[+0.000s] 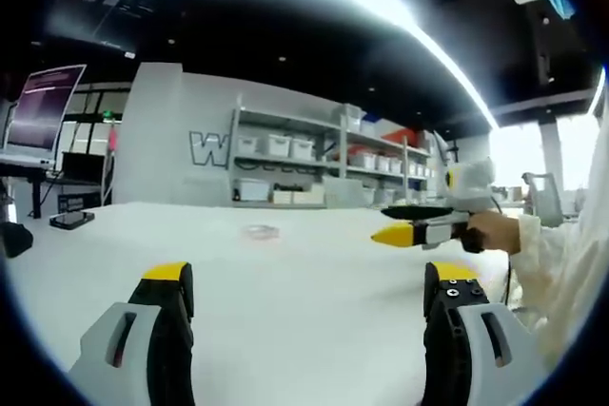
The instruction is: Open the resealable bag by pulling the two sides of the seal apart until the entire bag opening is separated and visibly accessible.
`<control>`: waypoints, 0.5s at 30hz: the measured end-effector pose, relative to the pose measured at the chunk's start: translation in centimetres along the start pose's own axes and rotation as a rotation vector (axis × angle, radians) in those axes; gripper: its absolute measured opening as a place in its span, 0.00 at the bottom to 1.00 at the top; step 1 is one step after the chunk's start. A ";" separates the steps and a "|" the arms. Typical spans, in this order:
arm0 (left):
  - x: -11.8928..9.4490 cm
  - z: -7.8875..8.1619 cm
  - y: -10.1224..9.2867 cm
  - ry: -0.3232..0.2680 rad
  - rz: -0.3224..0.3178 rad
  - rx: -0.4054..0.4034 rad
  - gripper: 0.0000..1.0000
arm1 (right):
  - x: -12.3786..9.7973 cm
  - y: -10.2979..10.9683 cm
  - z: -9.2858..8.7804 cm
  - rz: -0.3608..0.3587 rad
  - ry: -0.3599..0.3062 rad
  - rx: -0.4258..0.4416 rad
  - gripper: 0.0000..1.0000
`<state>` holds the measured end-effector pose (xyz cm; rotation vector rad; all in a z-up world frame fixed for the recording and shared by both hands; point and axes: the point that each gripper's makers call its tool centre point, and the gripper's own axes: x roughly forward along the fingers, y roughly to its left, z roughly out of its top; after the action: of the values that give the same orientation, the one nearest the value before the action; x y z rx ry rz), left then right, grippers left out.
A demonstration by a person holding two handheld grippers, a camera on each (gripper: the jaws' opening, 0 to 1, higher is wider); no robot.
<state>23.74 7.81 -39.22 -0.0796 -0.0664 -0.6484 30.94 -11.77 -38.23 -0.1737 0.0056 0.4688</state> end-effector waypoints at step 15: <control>0.4 -0.2 0.8 0.019 0.020 0.035 0.99 | -3.8 0.4 -0.6 -0.017 -0.003 -0.006 0.89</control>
<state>24.55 8.18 -39.42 -0.0403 -0.0583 -0.6279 27.42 -13.20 -38.71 -0.1791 -0.0004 0.4520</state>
